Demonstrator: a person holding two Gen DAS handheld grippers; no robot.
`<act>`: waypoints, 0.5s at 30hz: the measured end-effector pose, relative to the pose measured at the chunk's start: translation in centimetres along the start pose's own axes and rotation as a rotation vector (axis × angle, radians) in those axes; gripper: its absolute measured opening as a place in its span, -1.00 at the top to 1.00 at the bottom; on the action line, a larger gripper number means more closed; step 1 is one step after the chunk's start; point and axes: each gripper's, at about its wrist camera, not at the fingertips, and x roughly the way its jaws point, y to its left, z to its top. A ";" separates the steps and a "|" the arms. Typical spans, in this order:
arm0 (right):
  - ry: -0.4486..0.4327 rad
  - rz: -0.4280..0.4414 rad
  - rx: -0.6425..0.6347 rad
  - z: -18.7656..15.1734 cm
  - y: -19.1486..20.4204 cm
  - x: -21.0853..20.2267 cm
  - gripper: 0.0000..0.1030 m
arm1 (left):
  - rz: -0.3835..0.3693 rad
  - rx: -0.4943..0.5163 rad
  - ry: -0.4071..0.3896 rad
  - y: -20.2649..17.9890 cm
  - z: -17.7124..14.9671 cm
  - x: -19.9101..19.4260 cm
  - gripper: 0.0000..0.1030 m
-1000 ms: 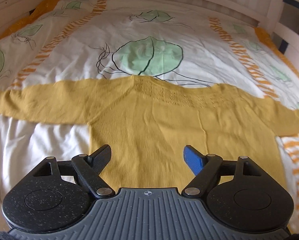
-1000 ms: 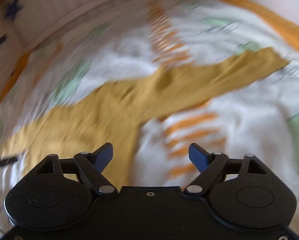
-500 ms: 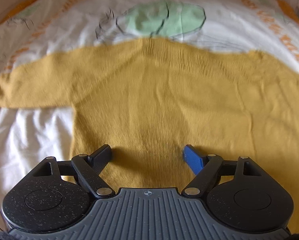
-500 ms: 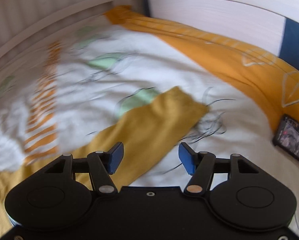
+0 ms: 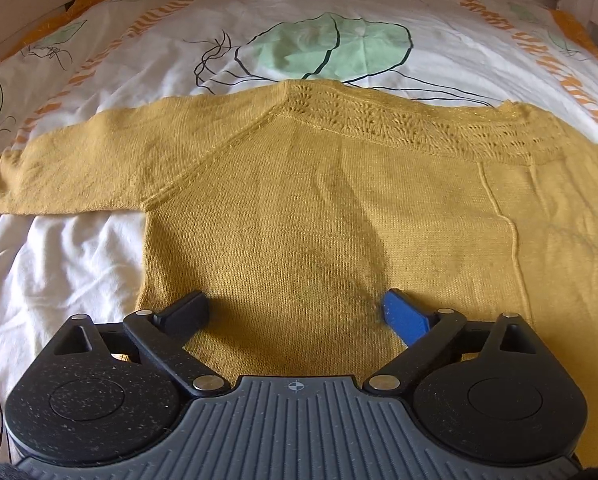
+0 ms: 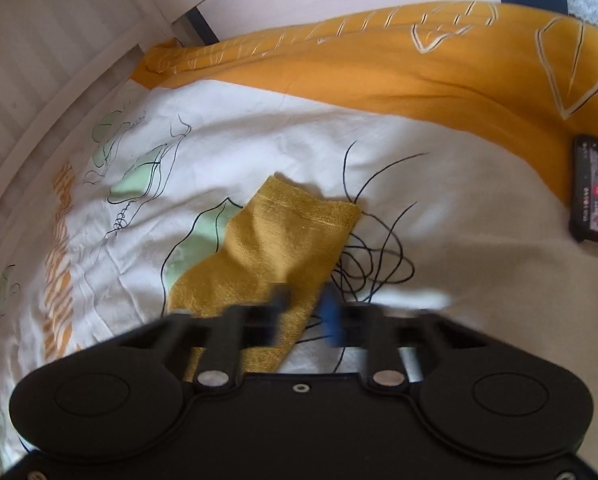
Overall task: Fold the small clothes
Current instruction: 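Move the right gripper to a sweater sleeve cuff and close on it, then carry the sleeve across the sweater back with the right gripper and release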
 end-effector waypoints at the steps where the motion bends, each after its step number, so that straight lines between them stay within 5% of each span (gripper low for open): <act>1: -0.001 0.003 -0.002 0.1 0.1 -0.2 0.74 | 0.000 -0.002 0.000 0.0 0.0 0.0 -0.91; 7: -0.038 0.056 -0.178 0.1 5.4 -4.6 0.76 | -0.009 -0.014 0.003 0.2 0.1 0.2 -0.94; 15: -0.065 0.313 -0.478 -4.3 18.7 -14.0 0.76 | -0.062 -0.023 0.021 1.1 0.5 0.1 -0.91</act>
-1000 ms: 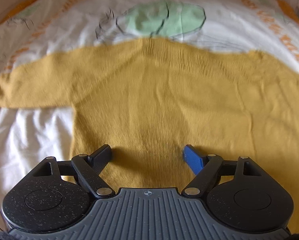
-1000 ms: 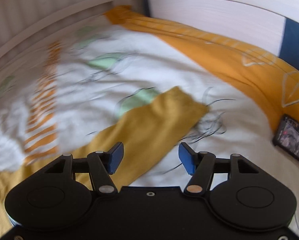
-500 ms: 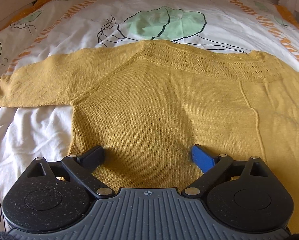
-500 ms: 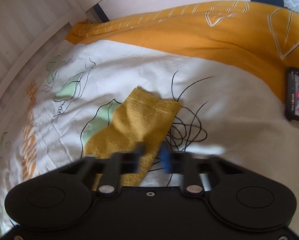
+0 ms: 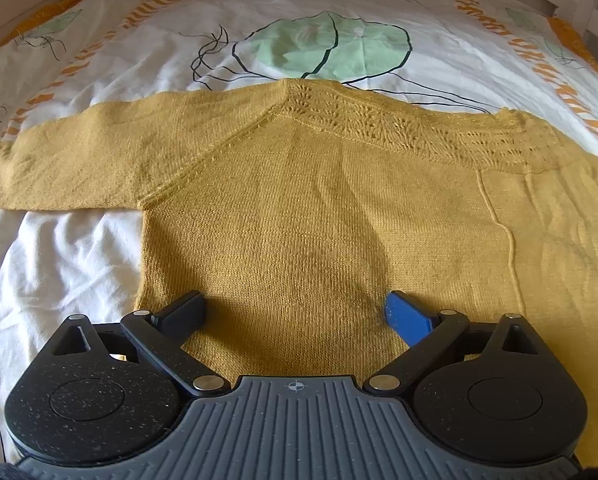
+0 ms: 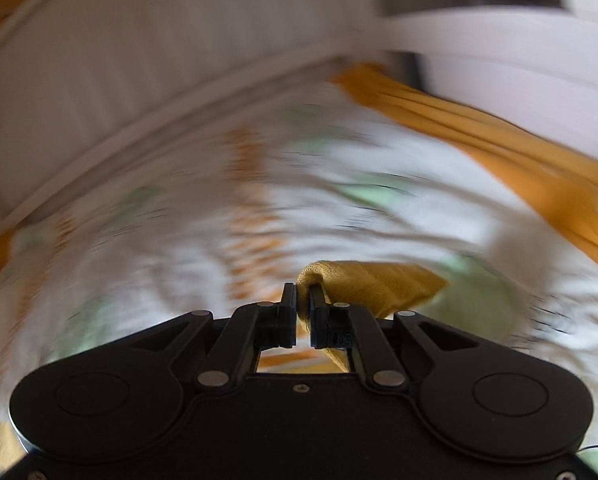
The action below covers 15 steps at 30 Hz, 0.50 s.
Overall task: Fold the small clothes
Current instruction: 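Carry the sleeve across the sweater back with the right gripper and release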
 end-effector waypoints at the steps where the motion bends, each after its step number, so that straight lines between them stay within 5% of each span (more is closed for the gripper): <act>1: 0.000 0.038 -0.030 -0.1 2.2 -0.4 0.76 | -0.014 0.001 0.008 0.2 0.1 -0.1 -0.89; 7: 0.036 0.252 -0.201 -4.0 14.7 -0.9 0.76 | -0.098 -0.083 0.032 3.3 0.4 -1.8 -0.76; 15: 0.205 0.379 -0.402 -15.2 25.4 2.7 0.76 | -0.089 -0.159 -0.012 8.2 -0.1 -4.6 -0.64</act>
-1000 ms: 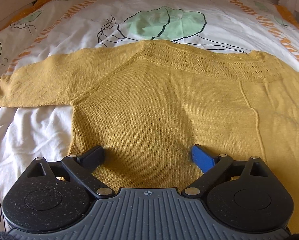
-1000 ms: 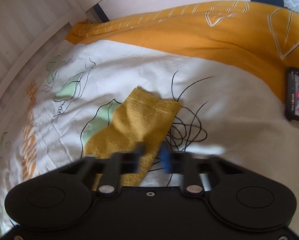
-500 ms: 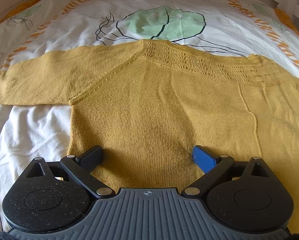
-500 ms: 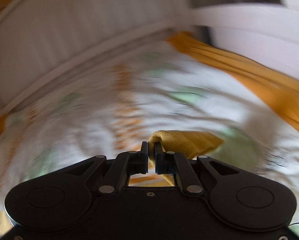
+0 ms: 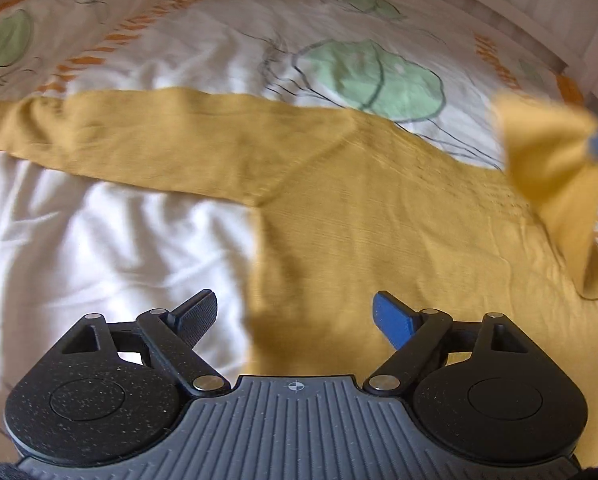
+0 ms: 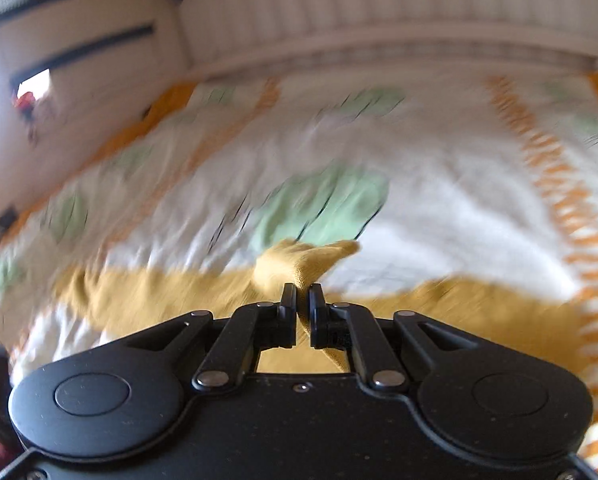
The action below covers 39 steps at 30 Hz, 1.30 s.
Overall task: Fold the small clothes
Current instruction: 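Carry the sleeve across the sweater back with the right gripper and release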
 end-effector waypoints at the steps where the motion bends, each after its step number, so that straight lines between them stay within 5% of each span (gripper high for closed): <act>1: 0.023 0.003 -0.022 -1.1 1.2 0.9 0.76 | 0.002 -0.005 -0.004 0.5 0.0 -0.2 -0.64; 8: 0.110 -0.018 -0.108 -7.3 5.9 3.7 0.73 | 0.007 -0.008 -0.011 2.2 -0.1 -0.7 -0.62; 18: 0.131 0.023 -0.166 -9.9 4.4 0.5 0.43 | -0.060 -0.001 0.005 0.3 0.7 -0.1 -0.62; 27: 0.054 0.046 -0.073 -7.8 2.1 -0.2 -0.07 | -0.091 -0.006 0.021 -2.4 1.2 0.6 -0.62; 34: 0.124 0.120 0.030 -6.1 2.0 4.6 -0.07 | -0.070 0.002 0.034 -1.2 0.1 -0.3 -0.62; 35: 0.142 0.129 0.044 -6.1 1.9 5.2 -0.01 | -0.067 0.001 0.035 -0.9 0.0 -0.4 -0.62; 37: 0.168 0.148 0.059 -6.0 1.9 6.1 0.87 | -0.066 -0.002 0.037 -0.4 -0.1 -0.5 -0.62; 39: 0.132 0.148 0.037 -5.5 2.3 5.4 0.82 | -0.066 -0.008 0.037 0.1 -0.1 -0.6 -0.62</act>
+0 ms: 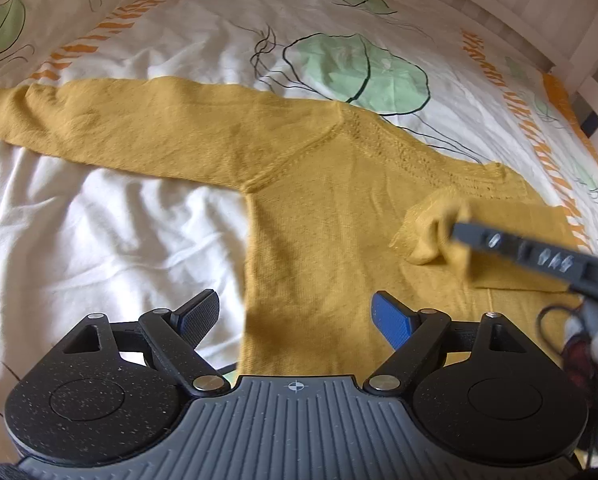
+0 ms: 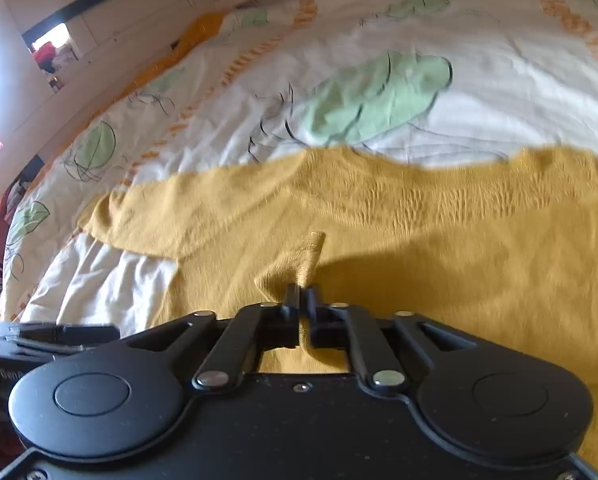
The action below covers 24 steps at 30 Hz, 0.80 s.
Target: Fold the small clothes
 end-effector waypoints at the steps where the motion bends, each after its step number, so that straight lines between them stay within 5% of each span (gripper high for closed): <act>1: -0.046 -0.004 -0.025 0.4 0.6 -1.0 0.82 | 0.000 -0.003 -0.003 0.2 0.0 -0.1 -0.62; 6: -0.267 -0.013 -0.107 0.7 3.3 -6.5 0.81 | -0.012 -0.036 -0.023 1.0 0.2 -0.3 -0.62; 11: -0.023 -0.003 -0.204 -2.7 4.4 -2.6 0.65 | -0.026 -0.079 -0.031 1.4 0.5 0.0 -0.62; 14: 0.046 0.016 -0.175 -4.4 3.9 -1.5 0.64 | -0.038 -0.077 -0.025 1.3 0.4 0.0 -0.62; 22: -0.108 -0.007 0.049 -3.2 -1.9 -8.2 -0.15 | -0.056 -0.010 -0.025 -1.0 1.3 0.6 -0.62; 24: -0.166 -0.048 0.102 -2.7 -4.0 -9.8 -0.50 | -0.068 0.020 -0.027 -2.1 1.5 1.0 -0.62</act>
